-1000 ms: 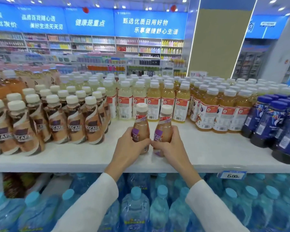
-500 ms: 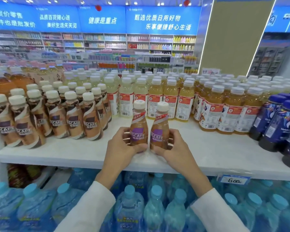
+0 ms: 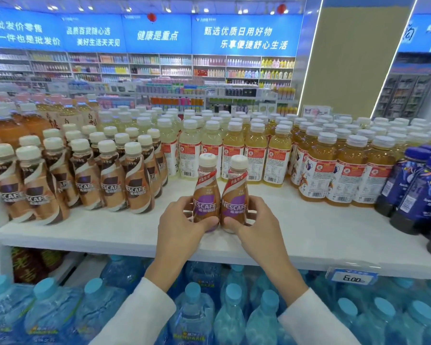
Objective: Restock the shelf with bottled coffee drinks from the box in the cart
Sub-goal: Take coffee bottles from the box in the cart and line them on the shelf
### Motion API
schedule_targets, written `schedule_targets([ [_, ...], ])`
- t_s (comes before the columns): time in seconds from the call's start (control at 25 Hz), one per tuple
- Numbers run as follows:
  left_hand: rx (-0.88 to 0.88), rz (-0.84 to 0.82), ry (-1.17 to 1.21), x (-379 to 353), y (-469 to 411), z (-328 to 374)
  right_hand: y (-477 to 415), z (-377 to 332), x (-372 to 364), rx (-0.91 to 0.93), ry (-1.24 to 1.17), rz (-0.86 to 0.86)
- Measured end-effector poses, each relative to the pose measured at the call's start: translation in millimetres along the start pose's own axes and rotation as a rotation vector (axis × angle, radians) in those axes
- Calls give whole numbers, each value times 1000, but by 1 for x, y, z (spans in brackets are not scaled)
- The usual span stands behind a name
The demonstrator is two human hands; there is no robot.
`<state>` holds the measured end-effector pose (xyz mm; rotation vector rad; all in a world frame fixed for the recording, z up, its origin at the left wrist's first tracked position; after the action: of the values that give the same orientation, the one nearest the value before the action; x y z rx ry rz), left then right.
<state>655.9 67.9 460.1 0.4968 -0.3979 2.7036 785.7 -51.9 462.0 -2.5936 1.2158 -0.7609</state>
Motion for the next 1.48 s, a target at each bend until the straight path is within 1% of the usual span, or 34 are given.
schedule_targets([
  [0.12,-21,-20,-72,-4,-28,6,-36,1,-9,-4,79,-52],
  [0.24,-26,-33,-49,-17,-63,13,-75,7,-20,-24,73,-56],
  [0.36,-1,2,-6,-32,-93,11,-105,19,-28,-28,32,-35],
  [0.52,9,73,34,-51,-111,5,-126,29,-38,-42,-8,-15],
  [0.6,6,99,54,-56,-114,3,-129,31,-41,-37,-11,-1],
  [0.76,7,78,70,-59,-120,-2,-123,37,-48,10,28,28],
  [1.0,1,98,38,-61,-120,-2,-125,40,-49,-2,44,41],
  [1.2,20,87,44,-61,-118,-3,-122,37,-49,-5,23,43],
  [1.32,56,58,54,-56,-110,-3,-114,29,-43,-48,-69,44],
  [1.4,50,16,0,-50,-97,-4,-99,25,-33,-71,-50,-5],
  [1.48,37,-21,-143,-40,-79,-6,-79,23,-17,-93,51,-99],
])
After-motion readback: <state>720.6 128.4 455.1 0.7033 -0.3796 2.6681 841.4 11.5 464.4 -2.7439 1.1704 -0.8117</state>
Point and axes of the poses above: each hand's wrist, its own y-axis away from the middle knuckle, its own x-axis out of the back of the hand, z = x × y, the point moved 1 cm from there along -y, towards the middle knuckle, and after that the axes turned 5 degrees about x, right-handed, at the moved point
